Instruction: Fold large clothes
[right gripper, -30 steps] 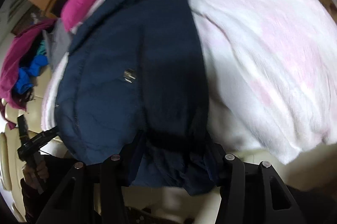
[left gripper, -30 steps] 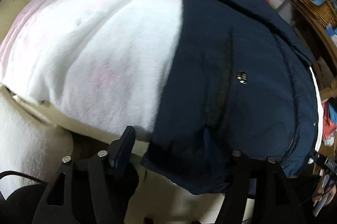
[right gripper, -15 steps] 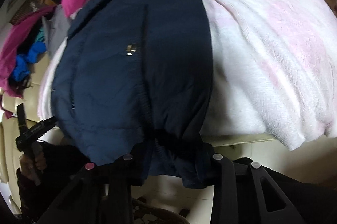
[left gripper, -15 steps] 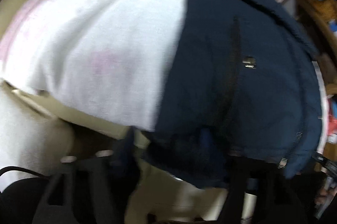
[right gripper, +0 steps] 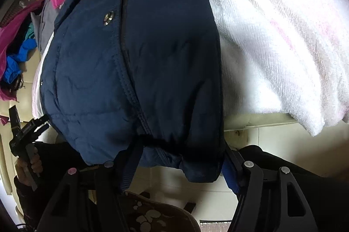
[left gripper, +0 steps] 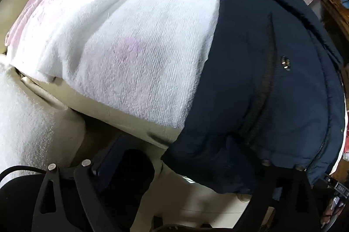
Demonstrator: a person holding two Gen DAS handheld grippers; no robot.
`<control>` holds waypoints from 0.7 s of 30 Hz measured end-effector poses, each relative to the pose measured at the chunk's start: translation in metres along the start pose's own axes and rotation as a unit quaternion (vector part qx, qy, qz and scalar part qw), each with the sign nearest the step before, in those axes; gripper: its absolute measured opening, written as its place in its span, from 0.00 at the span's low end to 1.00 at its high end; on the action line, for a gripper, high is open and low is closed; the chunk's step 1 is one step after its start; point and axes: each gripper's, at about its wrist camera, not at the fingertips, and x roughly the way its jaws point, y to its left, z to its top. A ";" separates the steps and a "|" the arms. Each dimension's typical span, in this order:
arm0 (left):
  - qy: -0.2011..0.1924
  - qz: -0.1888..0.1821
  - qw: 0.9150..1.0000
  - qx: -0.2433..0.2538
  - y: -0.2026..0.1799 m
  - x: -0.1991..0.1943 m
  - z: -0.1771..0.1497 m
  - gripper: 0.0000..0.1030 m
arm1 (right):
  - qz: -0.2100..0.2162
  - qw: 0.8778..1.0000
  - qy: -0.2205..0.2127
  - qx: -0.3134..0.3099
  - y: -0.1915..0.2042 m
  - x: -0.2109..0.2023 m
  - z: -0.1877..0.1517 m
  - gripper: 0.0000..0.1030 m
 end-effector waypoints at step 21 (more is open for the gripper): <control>0.006 -0.020 1.000 -0.006 -0.028 0.002 -0.010 0.84 | 0.031 0.999 -0.035 0.000 0.007 -0.031 -0.023 0.19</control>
